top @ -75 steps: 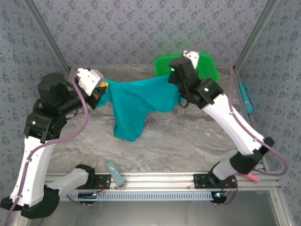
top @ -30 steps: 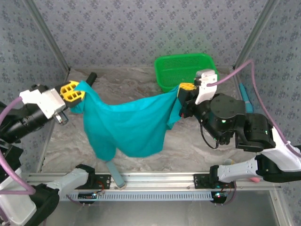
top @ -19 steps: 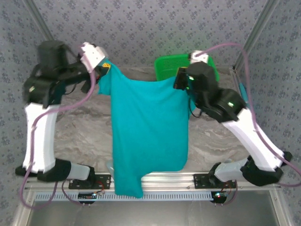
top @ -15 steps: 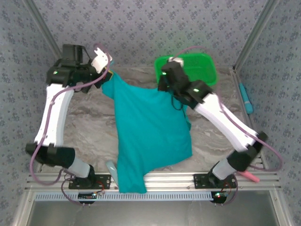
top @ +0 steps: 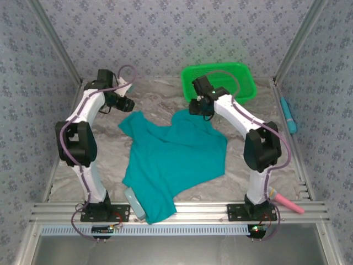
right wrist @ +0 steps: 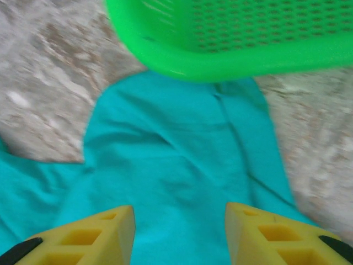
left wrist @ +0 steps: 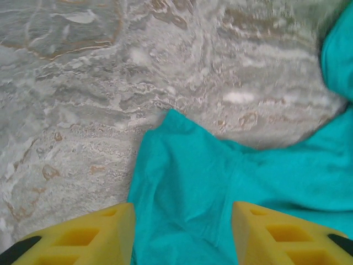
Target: Fold the inside-out t-shirt
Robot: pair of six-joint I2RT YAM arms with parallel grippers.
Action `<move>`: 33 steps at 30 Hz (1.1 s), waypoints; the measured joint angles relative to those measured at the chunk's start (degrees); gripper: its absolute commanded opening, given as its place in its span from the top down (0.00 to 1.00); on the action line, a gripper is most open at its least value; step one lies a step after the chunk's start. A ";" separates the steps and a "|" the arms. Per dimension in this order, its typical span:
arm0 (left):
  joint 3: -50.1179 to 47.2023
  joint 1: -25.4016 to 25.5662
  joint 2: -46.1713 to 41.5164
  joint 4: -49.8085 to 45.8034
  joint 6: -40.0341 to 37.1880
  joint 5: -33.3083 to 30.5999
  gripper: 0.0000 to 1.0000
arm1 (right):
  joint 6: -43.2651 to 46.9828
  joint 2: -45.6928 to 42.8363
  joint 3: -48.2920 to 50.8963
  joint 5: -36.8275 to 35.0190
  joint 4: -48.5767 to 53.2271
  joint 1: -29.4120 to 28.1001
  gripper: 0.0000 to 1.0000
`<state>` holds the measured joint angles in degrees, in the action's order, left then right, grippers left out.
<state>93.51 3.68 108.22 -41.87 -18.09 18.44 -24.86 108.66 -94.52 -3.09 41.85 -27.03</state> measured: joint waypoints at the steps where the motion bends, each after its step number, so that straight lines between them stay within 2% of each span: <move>1: -2.34 0.15 -1.97 1.73 3.50 0.20 0.53 | 1.64 -0.87 2.01 0.04 -0.07 0.85 0.52; 7: -16.48 4.94 -11.06 6.67 22.71 -0.26 0.58 | 7.63 -1.20 10.01 2.49 -0.50 4.20 0.53; 11: -22.71 8.07 -9.18 8.07 31.34 -3.21 0.58 | 10.78 -0.68 14.62 2.40 -0.81 5.22 0.54; 15: -23.61 7.65 -3.26 9.77 36.48 -8.85 0.61 | 9.99 1.18 15.98 -0.68 -0.61 5.62 0.52; 18: -22.93 7.32 0.70 10.78 37.73 -12.79 0.62 | 6.91 0.35 18.91 -2.49 -0.13 6.40 0.51; 20: -20.87 7.32 1.55 10.69 37.70 -14.78 0.64 | 4.94 -1.29 21.99 -2.34 -0.50 7.37 0.56; 21: -19.65 7.37 2.25 10.91 37.59 -15.74 0.66 | 4.20 -2.36 23.91 -1.86 -0.72 7.98 0.64; 22: -18.23 7.39 3.30 10.86 37.20 -16.85 0.67 | 3.43 -3.37 25.90 -1.07 -1.27 8.52 0.79; 24: -15.58 7.32 5.55 10.40 36.33 -18.78 0.72 | 2.27 -4.44 29.03 0.96 -1.90 9.40 0.98; 30: -5.31 7.30 11.89 5.40 31.04 -23.08 0.70 | -0.94 -10.12 34.64 5.46 -2.49 8.50 1.00; 33: -2.73 7.32 12.74 3.23 26.36 -26.80 0.66 | -2.23 -14.99 35.78 11.67 -0.61 5.66 1.00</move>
<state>90.78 11.00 120.97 -38.63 8.27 -8.36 -27.09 93.67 -58.74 8.58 41.23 -21.37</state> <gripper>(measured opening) 0.321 0.060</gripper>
